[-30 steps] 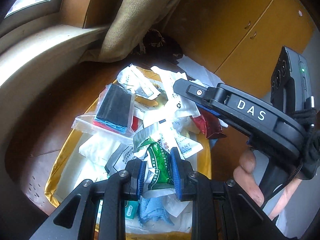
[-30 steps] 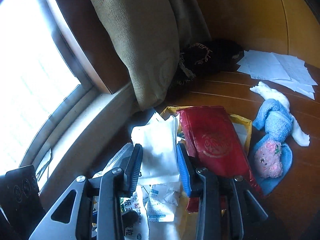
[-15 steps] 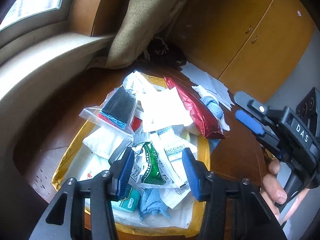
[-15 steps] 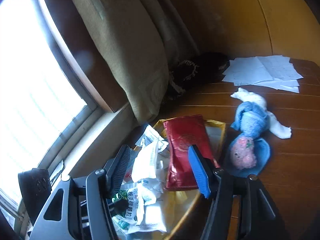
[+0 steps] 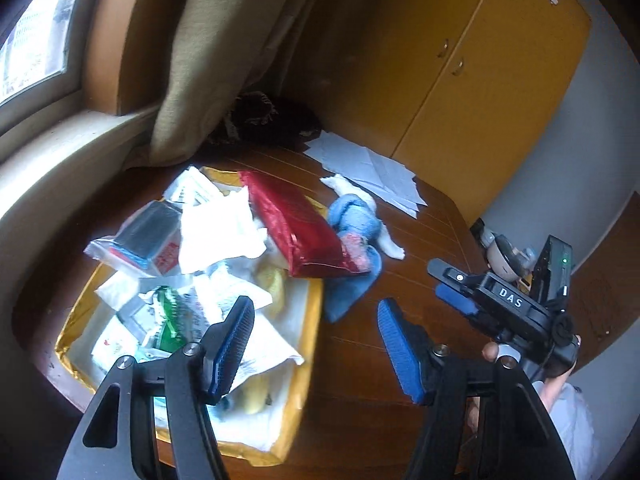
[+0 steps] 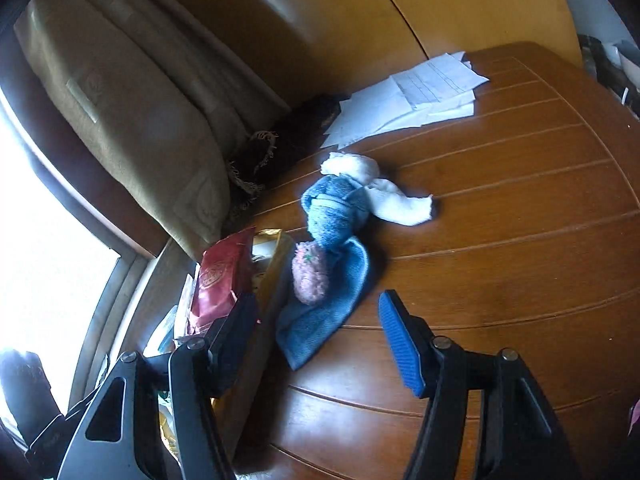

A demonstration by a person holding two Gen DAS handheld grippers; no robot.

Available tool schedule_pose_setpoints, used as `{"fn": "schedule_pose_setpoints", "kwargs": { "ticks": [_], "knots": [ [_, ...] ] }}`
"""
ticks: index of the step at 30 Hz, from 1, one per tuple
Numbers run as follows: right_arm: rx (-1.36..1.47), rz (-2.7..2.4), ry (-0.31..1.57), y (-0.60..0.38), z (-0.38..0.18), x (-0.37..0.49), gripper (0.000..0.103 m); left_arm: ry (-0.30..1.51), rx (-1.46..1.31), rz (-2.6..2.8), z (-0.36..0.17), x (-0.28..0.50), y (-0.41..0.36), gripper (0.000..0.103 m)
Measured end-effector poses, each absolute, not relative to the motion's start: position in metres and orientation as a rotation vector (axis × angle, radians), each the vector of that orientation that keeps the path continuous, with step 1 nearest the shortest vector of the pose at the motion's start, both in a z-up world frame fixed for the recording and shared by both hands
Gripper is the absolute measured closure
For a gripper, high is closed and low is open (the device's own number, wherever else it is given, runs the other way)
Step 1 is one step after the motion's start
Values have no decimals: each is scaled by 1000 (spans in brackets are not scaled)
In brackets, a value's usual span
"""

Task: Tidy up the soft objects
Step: 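Move left tool to the pink puff on the blue towel and close on it, then grasp the blue towel with right tool while left tool lifts the pink puff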

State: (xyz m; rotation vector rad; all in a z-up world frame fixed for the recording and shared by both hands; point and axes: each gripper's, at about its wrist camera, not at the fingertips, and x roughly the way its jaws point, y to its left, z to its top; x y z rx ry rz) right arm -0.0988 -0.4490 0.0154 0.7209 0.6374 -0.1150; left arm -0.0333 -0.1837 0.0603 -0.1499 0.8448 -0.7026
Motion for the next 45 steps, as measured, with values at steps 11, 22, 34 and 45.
{"fn": "schedule_pose_setpoints", "kwargs": {
  "ticks": [11, 22, 34, 45],
  "knots": [
    [820, -156, 617, -486, -8, -122, 41, 927, 91, -775, 45, -10, -289, 33],
    [914, -149, 596, -514, -30, -127, 41, 906, 369, -645, 25, 27, -377, 36],
    [923, -104, 585, -513, -30, -130, 40, 942, 459, -535, -8, 46, -392, 87],
    [907, -110, 581, -512, -29, -129, 41, 905, -6, -723, 48, 3, -301, 89]
  ]
}}
